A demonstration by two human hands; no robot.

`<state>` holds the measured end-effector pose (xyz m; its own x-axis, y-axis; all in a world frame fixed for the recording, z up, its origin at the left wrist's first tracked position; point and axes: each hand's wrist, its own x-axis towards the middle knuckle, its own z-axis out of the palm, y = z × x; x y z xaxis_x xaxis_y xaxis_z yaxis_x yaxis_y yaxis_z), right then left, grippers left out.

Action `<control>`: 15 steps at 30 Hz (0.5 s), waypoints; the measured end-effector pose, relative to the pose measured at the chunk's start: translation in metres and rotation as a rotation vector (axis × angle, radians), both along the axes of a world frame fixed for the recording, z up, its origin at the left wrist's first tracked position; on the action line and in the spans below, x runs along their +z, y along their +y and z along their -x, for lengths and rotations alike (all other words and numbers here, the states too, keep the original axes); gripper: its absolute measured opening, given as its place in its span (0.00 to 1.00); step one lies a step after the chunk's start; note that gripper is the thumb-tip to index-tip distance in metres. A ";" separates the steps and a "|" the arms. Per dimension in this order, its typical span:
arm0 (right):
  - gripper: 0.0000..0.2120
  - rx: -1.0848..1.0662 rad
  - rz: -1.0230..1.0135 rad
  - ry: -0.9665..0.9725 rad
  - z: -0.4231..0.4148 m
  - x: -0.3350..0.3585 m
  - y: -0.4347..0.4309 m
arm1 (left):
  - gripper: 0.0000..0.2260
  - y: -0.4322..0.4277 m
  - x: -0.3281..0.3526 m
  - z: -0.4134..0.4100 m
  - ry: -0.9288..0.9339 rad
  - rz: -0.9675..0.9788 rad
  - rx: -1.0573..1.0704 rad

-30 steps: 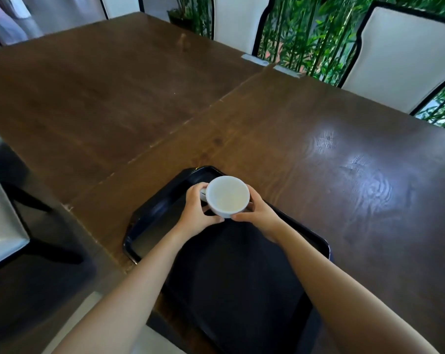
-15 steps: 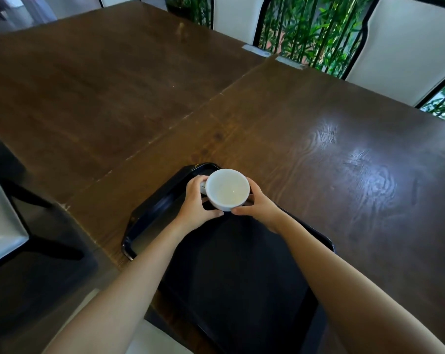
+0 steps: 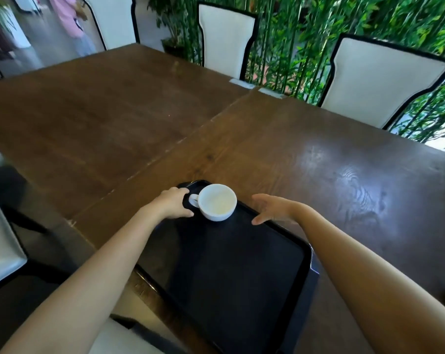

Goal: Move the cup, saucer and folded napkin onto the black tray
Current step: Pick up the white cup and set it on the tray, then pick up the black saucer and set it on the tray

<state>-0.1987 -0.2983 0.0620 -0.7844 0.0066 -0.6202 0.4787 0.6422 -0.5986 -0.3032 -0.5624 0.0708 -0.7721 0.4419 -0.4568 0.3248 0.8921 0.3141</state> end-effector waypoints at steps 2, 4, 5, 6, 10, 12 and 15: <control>0.42 0.046 -0.055 -0.052 -0.009 0.013 0.008 | 0.30 0.011 0.022 -0.005 0.092 0.026 -0.044; 0.41 0.089 -0.116 -0.091 -0.019 0.027 0.017 | 0.28 0.026 0.040 -0.012 0.145 0.004 -0.093; 0.41 0.106 -0.142 -0.109 -0.024 0.034 0.022 | 0.28 0.035 0.048 -0.017 0.149 -0.003 -0.126; 0.41 0.120 -0.169 -0.125 -0.030 0.040 0.028 | 0.27 0.045 0.055 -0.022 0.135 -0.006 -0.163; 0.40 0.124 -0.248 -0.160 -0.062 0.063 0.055 | 0.29 0.092 0.077 -0.050 -0.012 0.012 -0.315; 0.38 0.118 -0.296 -0.163 -0.084 0.072 0.073 | 0.31 0.119 0.085 -0.068 -0.045 0.045 -0.402; 0.36 0.082 -0.371 -0.148 -0.124 0.081 0.103 | 0.30 0.164 0.091 -0.096 -0.057 0.106 -0.508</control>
<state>-0.0748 -0.1950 0.1431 -0.6939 0.1925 -0.6938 0.4808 0.8411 -0.2475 -0.2068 -0.3980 0.1621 -0.4450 0.7033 -0.5543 0.7102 0.6542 0.2600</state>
